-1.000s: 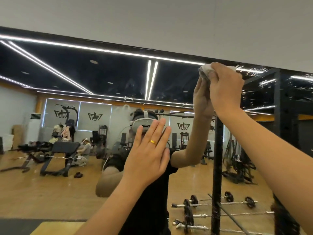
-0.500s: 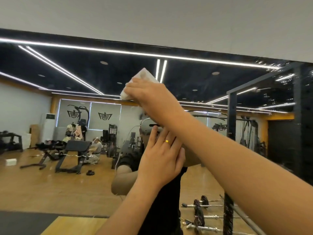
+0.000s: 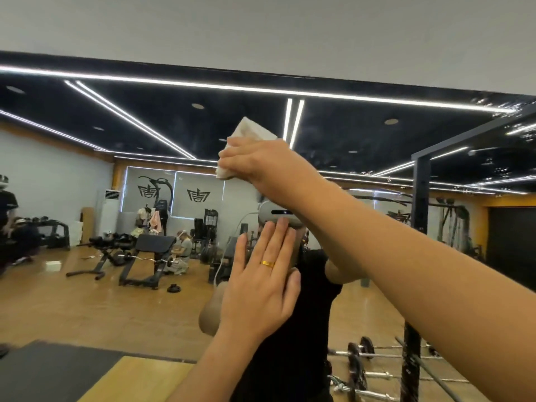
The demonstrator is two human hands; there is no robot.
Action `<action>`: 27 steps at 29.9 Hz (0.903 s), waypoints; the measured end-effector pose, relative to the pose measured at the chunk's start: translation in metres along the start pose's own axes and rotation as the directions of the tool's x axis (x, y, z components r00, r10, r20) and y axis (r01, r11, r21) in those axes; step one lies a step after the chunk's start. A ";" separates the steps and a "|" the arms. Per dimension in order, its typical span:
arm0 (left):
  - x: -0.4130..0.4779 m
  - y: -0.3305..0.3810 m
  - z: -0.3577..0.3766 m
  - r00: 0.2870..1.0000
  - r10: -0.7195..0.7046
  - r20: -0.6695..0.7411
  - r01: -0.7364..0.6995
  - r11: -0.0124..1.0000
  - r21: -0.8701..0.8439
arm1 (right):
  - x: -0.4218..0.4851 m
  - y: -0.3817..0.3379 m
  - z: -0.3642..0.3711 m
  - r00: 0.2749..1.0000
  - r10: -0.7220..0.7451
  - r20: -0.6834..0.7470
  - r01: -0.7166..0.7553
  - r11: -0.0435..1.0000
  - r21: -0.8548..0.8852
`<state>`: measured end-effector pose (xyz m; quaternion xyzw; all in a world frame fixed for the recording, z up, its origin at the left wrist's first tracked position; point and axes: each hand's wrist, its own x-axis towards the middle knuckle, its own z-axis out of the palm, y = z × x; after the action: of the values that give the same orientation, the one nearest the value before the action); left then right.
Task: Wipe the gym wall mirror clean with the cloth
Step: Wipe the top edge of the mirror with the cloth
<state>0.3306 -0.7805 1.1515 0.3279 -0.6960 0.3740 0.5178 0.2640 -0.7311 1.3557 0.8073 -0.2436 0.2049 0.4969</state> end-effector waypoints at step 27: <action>0.065 0.113 -0.001 1.000 -0.017 0.010 0.019 0.982 -0.188 | -0.224 0.114 -0.090 0.977 0.154 -0.145 -0.184 0.958 -0.221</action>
<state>0.2196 -0.7273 1.1942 0.2855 -0.7274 0.3004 0.5469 0.0096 -0.6514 1.3452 0.7051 -0.3022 0.2671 0.5832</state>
